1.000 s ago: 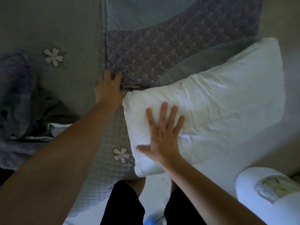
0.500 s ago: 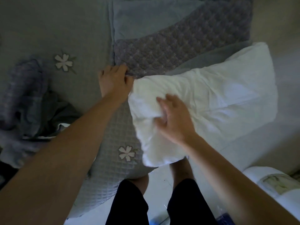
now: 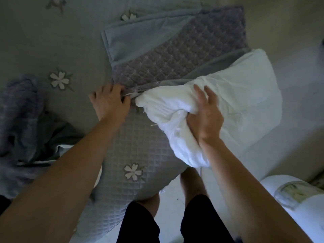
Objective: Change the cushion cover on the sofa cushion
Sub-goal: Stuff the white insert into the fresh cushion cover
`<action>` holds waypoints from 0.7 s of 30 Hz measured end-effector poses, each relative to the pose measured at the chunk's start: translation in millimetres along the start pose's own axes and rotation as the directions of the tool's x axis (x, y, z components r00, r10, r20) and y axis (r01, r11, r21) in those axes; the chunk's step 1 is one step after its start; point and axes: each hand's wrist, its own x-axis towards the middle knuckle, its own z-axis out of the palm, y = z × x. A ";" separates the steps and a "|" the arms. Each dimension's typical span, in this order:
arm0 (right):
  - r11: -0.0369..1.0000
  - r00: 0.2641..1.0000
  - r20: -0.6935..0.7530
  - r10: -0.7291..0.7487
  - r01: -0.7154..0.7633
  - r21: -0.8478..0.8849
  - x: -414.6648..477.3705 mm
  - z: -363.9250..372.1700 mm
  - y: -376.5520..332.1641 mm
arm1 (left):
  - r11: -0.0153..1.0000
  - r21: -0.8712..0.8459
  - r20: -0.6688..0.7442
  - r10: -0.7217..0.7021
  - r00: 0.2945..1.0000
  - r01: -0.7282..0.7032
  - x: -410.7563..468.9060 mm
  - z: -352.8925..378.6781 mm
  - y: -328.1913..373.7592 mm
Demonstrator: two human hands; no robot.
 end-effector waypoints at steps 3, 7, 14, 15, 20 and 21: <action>0.962 0.927 -0.336 0.167 -0.079 0.261 5.7 -28.7 9.2 | 1.000 0.023 0.046 0.014 0.999 -0.015 -2.6 3.7 -0.5; 0.993 0.894 -0.448 -0.019 0.070 0.099 -8.2 -17.4 -7.7 | 0.993 -0.105 0.095 0.063 0.993 -0.053 -9.3 7.9 7.7; 0.963 0.963 0.219 -0.155 0.197 -0.186 -7.4 31.3 -32.9 | 0.988 -0.151 0.099 0.060 0.993 -0.044 -4.2 -0.1 13.4; 0.969 0.972 0.212 -0.099 0.142 -0.202 -2.8 31.4 -39.5 | 0.986 -0.154 0.076 0.074 0.994 -0.062 -3.3 -0.6 15.4; 0.980 0.991 0.102 0.090 -0.069 -0.188 25.2 45.0 -73.5 | 0.976 -0.174 0.059 0.146 0.987 -0.134 -4.5 1.1 25.5; 0.978 0.985 0.135 0.107 -0.080 -0.192 30.2 50.2 -73.3 | 0.971 -0.163 0.053 0.183 0.982 -0.172 -4.6 2.0 24.4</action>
